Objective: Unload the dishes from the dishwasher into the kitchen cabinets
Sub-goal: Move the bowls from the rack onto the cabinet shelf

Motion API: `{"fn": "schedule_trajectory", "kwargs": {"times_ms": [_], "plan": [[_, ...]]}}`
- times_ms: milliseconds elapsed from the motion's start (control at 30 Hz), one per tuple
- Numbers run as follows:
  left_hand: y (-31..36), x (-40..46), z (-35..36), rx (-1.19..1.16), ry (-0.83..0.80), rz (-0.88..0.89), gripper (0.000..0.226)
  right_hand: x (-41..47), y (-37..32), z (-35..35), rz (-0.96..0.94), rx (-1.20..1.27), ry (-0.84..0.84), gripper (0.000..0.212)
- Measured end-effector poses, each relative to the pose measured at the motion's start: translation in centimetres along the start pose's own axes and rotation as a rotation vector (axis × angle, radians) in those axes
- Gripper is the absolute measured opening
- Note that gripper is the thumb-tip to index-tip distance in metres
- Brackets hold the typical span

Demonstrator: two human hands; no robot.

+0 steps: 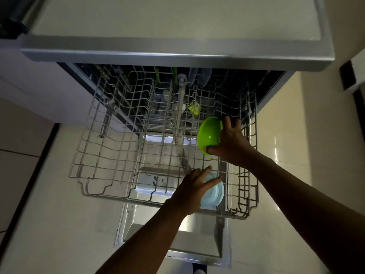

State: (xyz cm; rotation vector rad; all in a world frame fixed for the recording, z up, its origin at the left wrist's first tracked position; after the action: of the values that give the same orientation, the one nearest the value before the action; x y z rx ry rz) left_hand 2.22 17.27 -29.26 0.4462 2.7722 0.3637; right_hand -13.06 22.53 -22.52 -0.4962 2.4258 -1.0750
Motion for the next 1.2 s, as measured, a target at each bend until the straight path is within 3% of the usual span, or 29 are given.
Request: {"fn": "schedule_trajectory", "kwargs": {"times_ms": [267,533,633,800,1200], "plan": [[-0.6,0.5,0.1,-0.068,-0.047,0.065,0.095,-2.2,0.2,-1.1,0.111,0.155,0.046,0.101],[-5.6,-7.3,-9.5,-0.358,0.303,-0.207,0.101,-4.1,-9.0,0.1,0.045,0.171,0.198,0.101],[-9.3,-13.0,-14.4,-0.384,0.456,-0.318,0.099,-5.4,-15.2,1.6,-0.024,0.163,0.213,0.102],[-14.5,-25.8,-22.8,-0.029,0.589,-0.371,0.1,-9.3,-27.3,4.4,-0.177,0.11,0.258,0.104],[-19.2,-60.9,-50.9,0.201,0.994,-0.605,0.105,-22.2,-66.3,9.6,-0.684,0.056,0.374,0.096]]}}
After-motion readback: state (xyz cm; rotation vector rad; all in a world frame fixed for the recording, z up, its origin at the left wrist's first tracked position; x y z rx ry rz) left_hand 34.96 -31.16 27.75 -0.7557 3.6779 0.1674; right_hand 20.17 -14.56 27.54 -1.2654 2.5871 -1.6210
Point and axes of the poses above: each hand's wrist, its own x-axis towards the middle knuckle, its own z-axis out of the palm, y = z × x, the point moved 8 cm from there along x, towards the middle knuckle, and after that the axes turned 11 degrees about x, right-handed, at the moved point
